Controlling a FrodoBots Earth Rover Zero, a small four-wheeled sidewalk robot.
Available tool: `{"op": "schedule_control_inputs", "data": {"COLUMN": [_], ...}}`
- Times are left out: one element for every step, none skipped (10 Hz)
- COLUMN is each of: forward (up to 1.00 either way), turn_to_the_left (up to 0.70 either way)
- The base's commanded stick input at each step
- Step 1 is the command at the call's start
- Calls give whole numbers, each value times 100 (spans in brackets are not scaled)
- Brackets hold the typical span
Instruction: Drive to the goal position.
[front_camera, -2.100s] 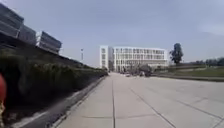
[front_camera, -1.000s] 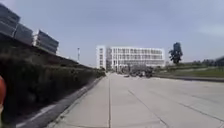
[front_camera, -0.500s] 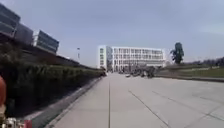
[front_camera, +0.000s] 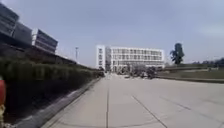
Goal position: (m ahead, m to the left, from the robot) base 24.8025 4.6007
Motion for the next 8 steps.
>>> {"op": "schedule_control_inputs", "data": {"forward": [85, 85, 85, 85, 85, 85, 85, 85], "turn_to_the_left": [0, 0, 0, 0, 0, 0, 0, 0]}}
